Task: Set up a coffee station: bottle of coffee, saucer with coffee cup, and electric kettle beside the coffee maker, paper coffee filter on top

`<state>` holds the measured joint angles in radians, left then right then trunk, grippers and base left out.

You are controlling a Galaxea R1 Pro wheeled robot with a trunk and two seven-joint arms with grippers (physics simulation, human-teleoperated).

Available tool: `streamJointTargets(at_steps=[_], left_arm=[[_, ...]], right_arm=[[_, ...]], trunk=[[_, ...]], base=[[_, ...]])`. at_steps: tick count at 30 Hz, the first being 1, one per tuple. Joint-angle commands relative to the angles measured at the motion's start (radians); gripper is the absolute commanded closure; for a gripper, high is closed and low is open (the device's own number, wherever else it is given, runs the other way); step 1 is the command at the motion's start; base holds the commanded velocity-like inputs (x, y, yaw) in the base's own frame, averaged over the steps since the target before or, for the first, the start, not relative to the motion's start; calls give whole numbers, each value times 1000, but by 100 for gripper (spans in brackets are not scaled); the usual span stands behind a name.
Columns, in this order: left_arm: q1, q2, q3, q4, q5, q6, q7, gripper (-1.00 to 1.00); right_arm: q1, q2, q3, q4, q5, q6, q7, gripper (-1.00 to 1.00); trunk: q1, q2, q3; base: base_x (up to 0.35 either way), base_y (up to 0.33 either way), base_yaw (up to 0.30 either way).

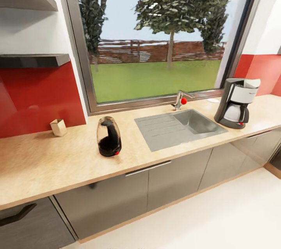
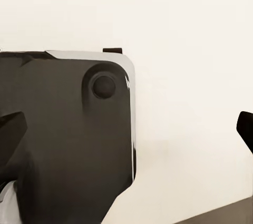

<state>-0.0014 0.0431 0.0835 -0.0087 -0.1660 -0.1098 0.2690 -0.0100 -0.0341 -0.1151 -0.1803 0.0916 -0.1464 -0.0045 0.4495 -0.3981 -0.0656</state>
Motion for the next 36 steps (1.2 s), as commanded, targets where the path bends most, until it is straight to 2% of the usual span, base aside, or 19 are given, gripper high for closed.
streamJointTargets(at_steps=[1, 12, 36], left_arm=[[0, 0, 9, -1, -10, -2, 3, -100], [0, 1, 9, -1, -10, -2, 2, -100], [0, -2, 1, -1, -17, -5, -11, -100]], right_arm=[[-1, 0, -8, 1, 9, -4, -1, -100], [-1, 0, -8, 1, 8, -4, -2, -100], [-1, 0, -6, 1, 9, -5, -2, -100]], trunk=[[1, -2, -3], [1, -2, -10], [1, -2, -11]], base=[[0, 0, 239], [0, 0, 260], [0, 0, 280]])
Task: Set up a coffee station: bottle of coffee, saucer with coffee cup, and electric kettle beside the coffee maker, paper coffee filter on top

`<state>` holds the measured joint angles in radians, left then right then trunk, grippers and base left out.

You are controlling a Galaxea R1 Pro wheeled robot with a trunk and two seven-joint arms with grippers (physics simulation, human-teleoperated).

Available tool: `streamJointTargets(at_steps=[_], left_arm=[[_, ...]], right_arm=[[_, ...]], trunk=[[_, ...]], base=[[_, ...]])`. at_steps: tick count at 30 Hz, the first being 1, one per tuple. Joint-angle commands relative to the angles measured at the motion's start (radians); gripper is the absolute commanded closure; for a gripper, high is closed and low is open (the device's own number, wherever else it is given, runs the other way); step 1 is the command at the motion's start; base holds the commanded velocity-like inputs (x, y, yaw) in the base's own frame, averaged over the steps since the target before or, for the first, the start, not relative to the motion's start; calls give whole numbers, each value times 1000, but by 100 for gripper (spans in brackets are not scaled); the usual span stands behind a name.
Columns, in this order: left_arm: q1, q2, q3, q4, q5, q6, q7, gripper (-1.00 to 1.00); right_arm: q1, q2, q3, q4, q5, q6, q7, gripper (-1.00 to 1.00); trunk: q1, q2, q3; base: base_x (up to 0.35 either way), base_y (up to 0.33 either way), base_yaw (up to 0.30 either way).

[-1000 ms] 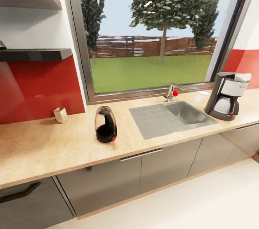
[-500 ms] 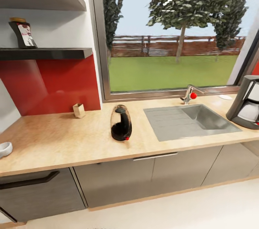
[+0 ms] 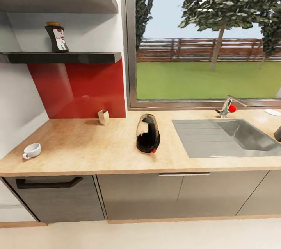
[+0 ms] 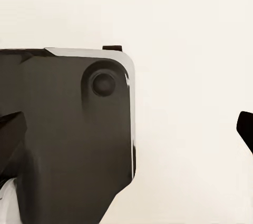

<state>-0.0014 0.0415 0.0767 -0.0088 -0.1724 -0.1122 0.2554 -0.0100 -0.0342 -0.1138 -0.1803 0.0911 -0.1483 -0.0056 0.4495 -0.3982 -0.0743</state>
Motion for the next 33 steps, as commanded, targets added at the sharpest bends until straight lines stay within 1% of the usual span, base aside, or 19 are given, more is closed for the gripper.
streamJointTargets(at_steps=[1, 16, 20, 28, 33], left_arm=[[0, 0, 9, 0, -10, -2, 3, -100], [0, 1, 17, -6, -6, -3, 2, -100], [0, 1, 17, -7, -6, -3, 2, -100], [0, 1, 17, -9, -6, -3, 2, -100], [0, 2, 17, -10, -6, -3, 2, -100]], right_arm=[[-1, 0, -7, 1, 10, -4, -1, -100], [-1, 0, -7, 1, 9, -4, -1, -100], [-1, 0, -7, 1, 9, -3, -1, -100], [-1, 0, -7, 1, 9, -4, -1, -100], [-1, 0, -7, 1, 9, -3, -1, -100]], trunk=[[1, -2, -2], [1, -2, -2], [1, -2, -2], [1, -2, -2], [1, -2, -2]], base=[[0, 0, 279], [0, 10, 280], [-13, 150, 280], [-57, 263, 280], [-6, 78, 276]])
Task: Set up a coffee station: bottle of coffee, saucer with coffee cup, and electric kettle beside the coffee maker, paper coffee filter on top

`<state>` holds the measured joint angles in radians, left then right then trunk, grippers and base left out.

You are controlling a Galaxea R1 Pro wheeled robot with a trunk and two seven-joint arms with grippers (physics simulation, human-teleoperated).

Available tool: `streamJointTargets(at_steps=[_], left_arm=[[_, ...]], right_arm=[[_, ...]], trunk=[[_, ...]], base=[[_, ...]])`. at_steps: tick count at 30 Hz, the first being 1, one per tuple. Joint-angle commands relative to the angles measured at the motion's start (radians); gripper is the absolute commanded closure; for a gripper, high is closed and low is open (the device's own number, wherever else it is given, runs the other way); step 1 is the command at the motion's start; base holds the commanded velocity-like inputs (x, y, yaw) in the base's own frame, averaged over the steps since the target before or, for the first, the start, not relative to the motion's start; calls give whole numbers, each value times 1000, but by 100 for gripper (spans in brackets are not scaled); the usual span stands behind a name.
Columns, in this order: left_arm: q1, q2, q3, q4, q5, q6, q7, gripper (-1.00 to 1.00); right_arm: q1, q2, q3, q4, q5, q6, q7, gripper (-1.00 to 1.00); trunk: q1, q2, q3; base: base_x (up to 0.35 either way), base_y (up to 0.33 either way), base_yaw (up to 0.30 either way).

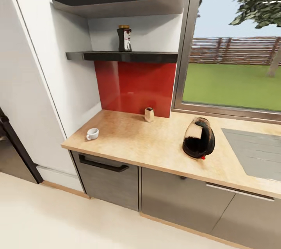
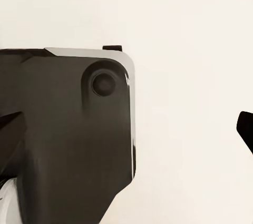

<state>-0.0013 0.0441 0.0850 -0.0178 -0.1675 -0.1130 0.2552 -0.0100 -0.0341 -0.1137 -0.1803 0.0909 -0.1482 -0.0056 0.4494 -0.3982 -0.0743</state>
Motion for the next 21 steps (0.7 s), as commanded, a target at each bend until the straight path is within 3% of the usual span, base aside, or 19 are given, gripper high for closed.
streamJointTargets(at_steps=[1, 5, 16, 21], left_arm=[[0, 0, 9, -1, -10, -2, 3, -100], [0, 0, 9, -1, -10, -2, 2, -100], [0, 2, 6, -1, -11, -2, 3, -100], [-4, 5, 3, -3, -17, -2, 2, -100]], right_arm=[[-1, 0, -7, 1, 9, -3, -1, -100], [-1, 0, -9, 1, 9, -2, -1, -100], [-1, 1, -10, 1, 7, -3, -2, -100], [-1, 2, -9, -1, 6, -5, -1, -100]], trunk=[[1, -2, -2], [1, -2, -2], [1, -2, 3], [1, -2, 4]], base=[[-1, 15, 197], [0, 4, 10], [0, 0, -222], [0, 0, -55]])
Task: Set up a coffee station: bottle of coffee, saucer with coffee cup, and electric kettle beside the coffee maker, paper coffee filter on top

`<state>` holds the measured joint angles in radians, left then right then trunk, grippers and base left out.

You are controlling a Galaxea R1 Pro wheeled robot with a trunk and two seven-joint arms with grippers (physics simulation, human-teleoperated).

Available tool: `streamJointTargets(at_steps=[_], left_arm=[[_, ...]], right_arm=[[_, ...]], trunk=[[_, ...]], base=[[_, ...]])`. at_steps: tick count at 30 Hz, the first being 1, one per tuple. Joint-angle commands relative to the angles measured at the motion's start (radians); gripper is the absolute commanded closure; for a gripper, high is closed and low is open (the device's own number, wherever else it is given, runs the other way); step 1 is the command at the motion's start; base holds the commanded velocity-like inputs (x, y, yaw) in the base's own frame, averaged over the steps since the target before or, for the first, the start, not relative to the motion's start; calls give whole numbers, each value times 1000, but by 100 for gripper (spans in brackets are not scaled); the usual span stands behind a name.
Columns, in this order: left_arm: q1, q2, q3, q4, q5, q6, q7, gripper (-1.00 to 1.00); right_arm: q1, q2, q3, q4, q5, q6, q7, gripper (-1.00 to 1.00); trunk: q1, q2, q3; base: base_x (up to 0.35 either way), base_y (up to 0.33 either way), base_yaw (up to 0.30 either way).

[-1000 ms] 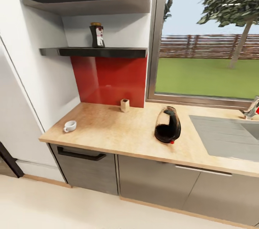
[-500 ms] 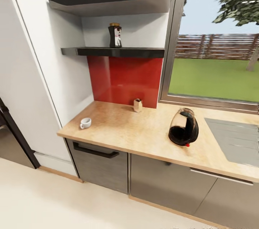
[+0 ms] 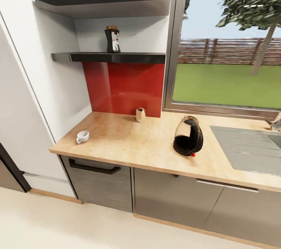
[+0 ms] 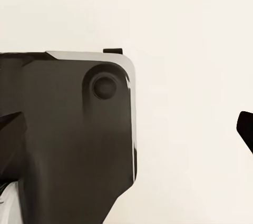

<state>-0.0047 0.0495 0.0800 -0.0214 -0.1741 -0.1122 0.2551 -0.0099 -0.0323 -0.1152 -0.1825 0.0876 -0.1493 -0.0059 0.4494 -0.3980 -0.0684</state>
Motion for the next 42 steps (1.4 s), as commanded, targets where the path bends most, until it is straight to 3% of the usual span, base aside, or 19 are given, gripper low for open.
streamJointTargets(at_steps=[1, 12, 19, 20, 23, 27, 29, 32, 36, 42], left_arm=[[-3, 6, 7, -2, -12, -3, 3, -100], [-9, 54, 5, -56, -12, -4, 3, -100], [-11, 55, -1, -136, -19, -60, 6, -100], [-17, 53, -1, -223, -19, -75, 4, -100], [-27, 49, 0, -331, -18, -80, 2, -100], [-54, 45, 0, -597, -13, -81, 1, -100], [-69, 41, 0, -683, -12, -81, 1, -100], [-124, 11, 0, -835, -10, -78, 1, -100], [-187, -18, -2, -974, -9, -71, -1, -100], [-240, -24, -4, -1128, -4, -60, -63, -100]], right_arm=[[-1, 1, -8, -2, 9, -4, 0, -100], [-1, 8, -9, -6, 7, -4, -2, -100], [-1, 7, -12, -7, 6, -3, -4, -100], [-1, 6, -14, -7, 6, -3, -6, -100], [-1, 6, -15, -7, 6, -3, -6, -100], [-1, 5, -15, -7, 7, -3, -6, -100], [-1, 3, -16, -7, 7, -3, -6, -100], [-1, -2, -16, -4, 8, -3, -6, -100], [-1, -4, -15, 0, 9, -4, -7, -100], [-1, -5, -13, 2, 9, -5, -7, -100]], trunk=[[1, -2, -2], [1, -2, -2], [1, -2, -2], [1, -2, -2], [1, -2, -2], [1, -2, -2], [1, -2, -2], [1, -2, -2], [1, -2, -2], [1, -2, -2]], base=[[0, 0, -12], [-154, 31, -2], [-19, 4, 0], [-1, 0, -23], [-1, 0, -28], [0, 0, -7], [0, 0, -2], [0, 0, -101], [0, 0, -250], [0, 0, -226]])
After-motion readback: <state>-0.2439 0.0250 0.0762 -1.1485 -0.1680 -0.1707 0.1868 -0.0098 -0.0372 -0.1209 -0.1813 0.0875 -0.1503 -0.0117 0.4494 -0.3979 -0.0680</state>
